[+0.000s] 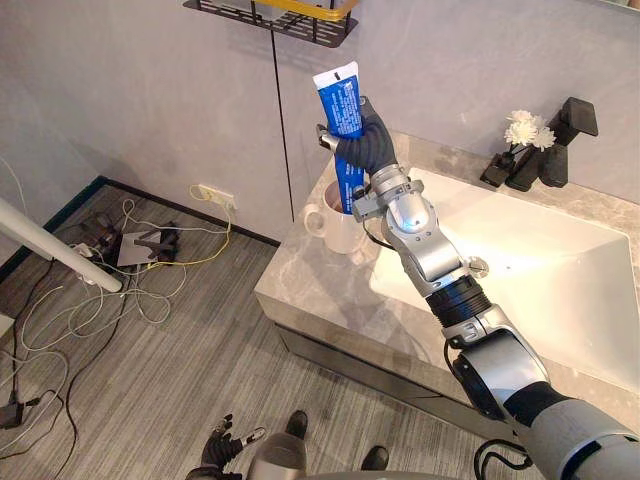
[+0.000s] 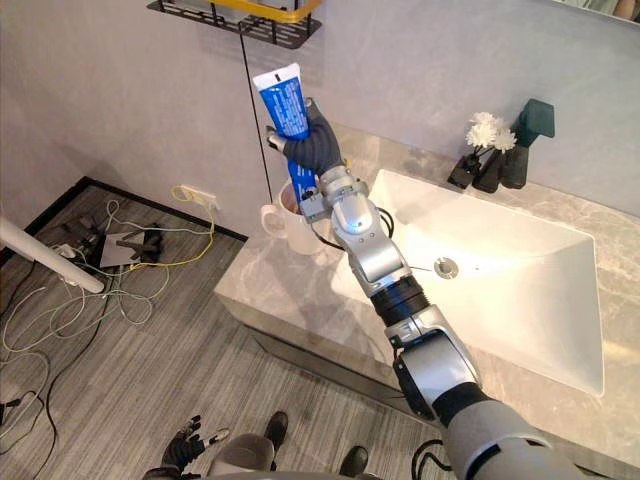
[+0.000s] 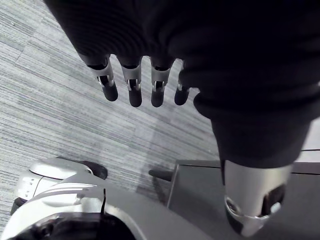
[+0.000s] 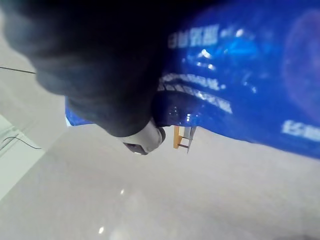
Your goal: Organize washtable
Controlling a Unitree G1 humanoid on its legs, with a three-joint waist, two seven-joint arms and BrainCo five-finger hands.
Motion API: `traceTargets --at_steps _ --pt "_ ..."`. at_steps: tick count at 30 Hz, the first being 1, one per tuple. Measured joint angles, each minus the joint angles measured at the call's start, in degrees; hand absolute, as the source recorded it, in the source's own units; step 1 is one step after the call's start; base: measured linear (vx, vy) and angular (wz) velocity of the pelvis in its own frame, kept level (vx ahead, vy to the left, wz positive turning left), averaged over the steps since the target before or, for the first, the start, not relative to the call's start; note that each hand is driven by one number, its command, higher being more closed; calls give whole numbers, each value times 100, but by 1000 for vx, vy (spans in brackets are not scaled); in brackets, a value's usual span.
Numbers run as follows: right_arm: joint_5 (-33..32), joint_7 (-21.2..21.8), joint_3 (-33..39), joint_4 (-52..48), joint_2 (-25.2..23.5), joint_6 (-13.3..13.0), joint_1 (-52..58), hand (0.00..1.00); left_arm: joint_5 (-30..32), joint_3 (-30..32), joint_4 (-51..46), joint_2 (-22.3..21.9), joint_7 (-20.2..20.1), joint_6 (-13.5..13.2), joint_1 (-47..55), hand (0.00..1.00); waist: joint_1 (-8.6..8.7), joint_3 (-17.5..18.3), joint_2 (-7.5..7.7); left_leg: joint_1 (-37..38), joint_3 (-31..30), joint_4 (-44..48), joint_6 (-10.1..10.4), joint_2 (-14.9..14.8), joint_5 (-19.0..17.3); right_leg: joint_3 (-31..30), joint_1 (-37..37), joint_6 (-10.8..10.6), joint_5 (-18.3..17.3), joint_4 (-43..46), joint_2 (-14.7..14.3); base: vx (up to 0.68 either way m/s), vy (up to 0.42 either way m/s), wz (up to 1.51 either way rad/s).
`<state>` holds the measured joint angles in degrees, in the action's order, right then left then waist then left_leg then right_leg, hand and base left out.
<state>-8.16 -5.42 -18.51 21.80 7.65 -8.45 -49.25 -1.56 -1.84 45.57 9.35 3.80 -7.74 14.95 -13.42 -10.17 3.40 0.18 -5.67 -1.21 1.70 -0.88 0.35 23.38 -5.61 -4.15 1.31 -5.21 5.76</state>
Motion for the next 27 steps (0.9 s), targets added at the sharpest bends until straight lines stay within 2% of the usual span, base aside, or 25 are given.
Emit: traceTargets --at_steps 9,10,27 --pt "57 55 -60 2 -45 8 241 100 -2 0 1 0 1 2 1 0 0 0 0 0 -1 13 0 0 1 2 -1 0 0 12 1 0 0 0" --pt "64 57 -60 2 -46 8 261 0 -2 0 1 0 1 2 1 0 0 0 0 0 -2 12 0 1 1 3 -1 0 0 12 2 0 0 0" --pt "227 53 -57 0 -62 7 486 0 -3 0 2 1 1 6 3 0 5 4 6 45 10 15 -2 3 4 -5 -30 0 0 47 12 0 0 0"
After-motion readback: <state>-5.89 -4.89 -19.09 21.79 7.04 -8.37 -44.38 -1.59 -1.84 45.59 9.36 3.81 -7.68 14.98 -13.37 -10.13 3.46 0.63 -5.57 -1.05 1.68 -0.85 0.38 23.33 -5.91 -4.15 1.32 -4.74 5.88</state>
